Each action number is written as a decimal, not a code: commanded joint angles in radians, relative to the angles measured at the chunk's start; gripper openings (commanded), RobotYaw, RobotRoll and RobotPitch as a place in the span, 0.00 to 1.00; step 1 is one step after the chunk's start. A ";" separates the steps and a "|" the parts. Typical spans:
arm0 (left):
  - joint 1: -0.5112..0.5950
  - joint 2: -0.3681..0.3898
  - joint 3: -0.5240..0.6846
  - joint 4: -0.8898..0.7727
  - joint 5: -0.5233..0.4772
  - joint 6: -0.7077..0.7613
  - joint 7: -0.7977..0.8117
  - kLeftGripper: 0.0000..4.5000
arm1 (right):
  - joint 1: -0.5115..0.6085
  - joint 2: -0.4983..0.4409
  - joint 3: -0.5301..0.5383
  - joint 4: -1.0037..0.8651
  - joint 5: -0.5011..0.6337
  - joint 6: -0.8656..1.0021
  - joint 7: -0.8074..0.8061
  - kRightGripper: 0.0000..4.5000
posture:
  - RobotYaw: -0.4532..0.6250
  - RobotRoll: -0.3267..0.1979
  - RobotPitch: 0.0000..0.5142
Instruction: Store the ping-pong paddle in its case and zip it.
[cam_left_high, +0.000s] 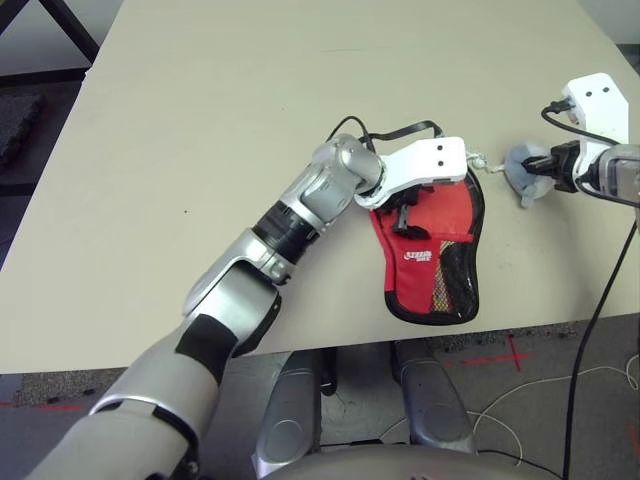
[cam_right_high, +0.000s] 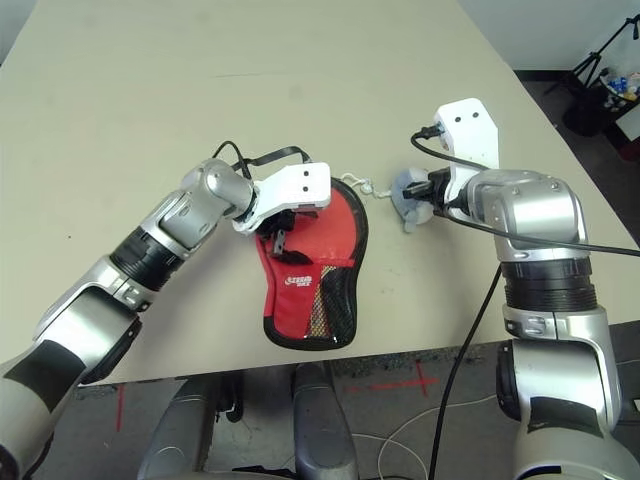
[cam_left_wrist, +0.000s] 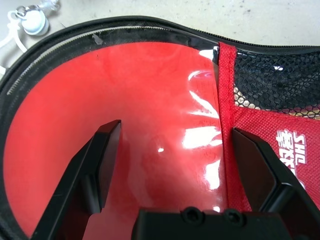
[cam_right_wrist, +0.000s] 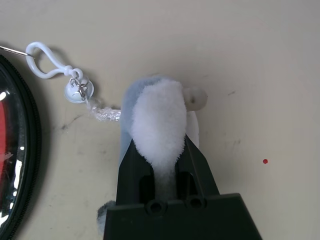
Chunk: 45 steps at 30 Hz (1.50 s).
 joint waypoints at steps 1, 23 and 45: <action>0.037 -0.006 -0.098 0.115 0.056 0.021 -0.029 1.00 | 0.039 -0.021 0.006 -0.018 0.030 0.075 0.028 0.05 | 0.26 0.62 0.54; -0.044 -0.077 -0.117 0.347 0.116 -0.007 -0.088 1.00 | 0.204 -0.237 -0.021 -0.362 0.215 0.328 0.164 0.05 | 0.25 0.62 0.56; -0.025 -0.102 -0.104 0.358 0.110 -0.031 -0.056 1.00 | 1.027 -0.456 -0.594 -0.846 0.705 0.417 0.247 0.05 | 0.20 0.62 0.62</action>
